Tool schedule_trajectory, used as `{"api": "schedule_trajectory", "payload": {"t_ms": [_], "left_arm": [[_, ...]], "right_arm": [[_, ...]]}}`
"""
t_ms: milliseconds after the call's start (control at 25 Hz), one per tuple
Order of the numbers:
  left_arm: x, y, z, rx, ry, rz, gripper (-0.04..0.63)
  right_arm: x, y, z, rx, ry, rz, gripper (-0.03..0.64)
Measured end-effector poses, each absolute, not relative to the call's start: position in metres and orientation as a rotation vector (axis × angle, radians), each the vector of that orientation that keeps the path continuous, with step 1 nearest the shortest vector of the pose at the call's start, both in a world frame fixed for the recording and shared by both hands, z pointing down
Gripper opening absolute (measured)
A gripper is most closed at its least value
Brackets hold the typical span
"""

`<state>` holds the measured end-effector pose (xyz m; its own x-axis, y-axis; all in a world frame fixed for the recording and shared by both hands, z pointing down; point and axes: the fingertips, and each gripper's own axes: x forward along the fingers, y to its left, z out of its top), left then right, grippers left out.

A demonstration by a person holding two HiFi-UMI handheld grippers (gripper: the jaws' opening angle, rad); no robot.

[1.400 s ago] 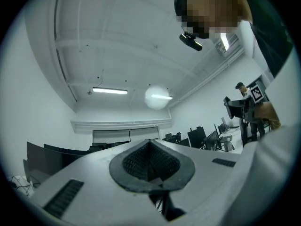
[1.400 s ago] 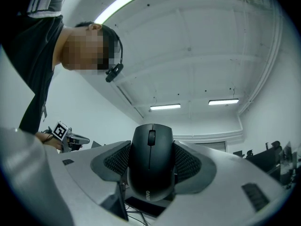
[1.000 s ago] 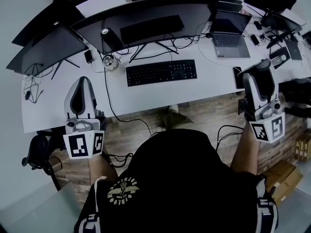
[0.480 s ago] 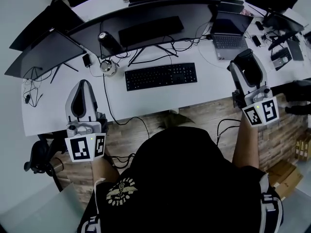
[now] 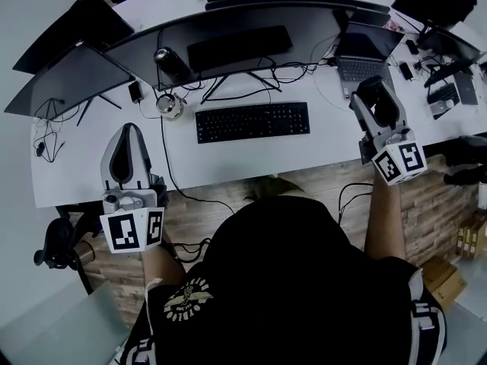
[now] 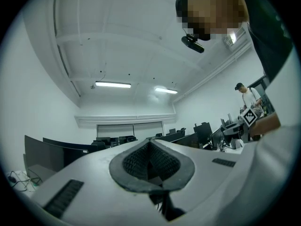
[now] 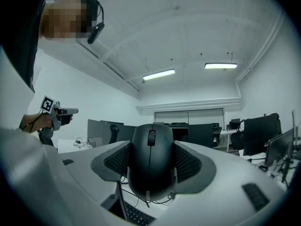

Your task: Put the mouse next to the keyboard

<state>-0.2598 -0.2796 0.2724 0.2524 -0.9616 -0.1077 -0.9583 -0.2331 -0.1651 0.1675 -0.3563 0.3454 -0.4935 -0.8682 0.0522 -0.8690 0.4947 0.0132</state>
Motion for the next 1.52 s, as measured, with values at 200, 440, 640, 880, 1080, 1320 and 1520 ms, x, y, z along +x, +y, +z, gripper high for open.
{"api": "schedule_trajectory", "payload": {"t_ms": [200,440,640,880,1080,1320,1520], "left_arm": [[-0.259,-0.287,0.276,-2.317,1.829,-0.036,0.002],[-0.258,-0.292,0.275,-2.298,1.843,-0.041,0.002],[-0.254,-0.293,0.275,-2.293,1.851,-0.041,0.002],[-0.259,-0.298,0.282,-2.288,1.877,-0.046,0.002],[-0.260,-0.302,0.283,-2.281,1.888,-0.049,0.002],[-0.267,-0.304,0.282,-2.263,1.909,-0.064,0.002],[-0.270,-0.307,0.281,-2.252,1.922,-0.077,0.002]], "right_arm": [[0.175,-0.374,0.379,1.542,-2.659,0.095,0.285],[0.179,-0.389,0.415,1.526,-2.618,0.176,0.285],[0.179,-0.399,0.451,1.494,-2.579,0.264,0.285],[0.176,-0.406,0.491,1.462,-2.526,0.378,0.285],[0.179,-0.410,0.525,1.443,-2.467,0.445,0.285],[0.184,-0.414,0.569,1.426,-2.389,0.544,0.285],[0.187,-0.417,0.604,1.409,-2.325,0.616,0.285]]}}
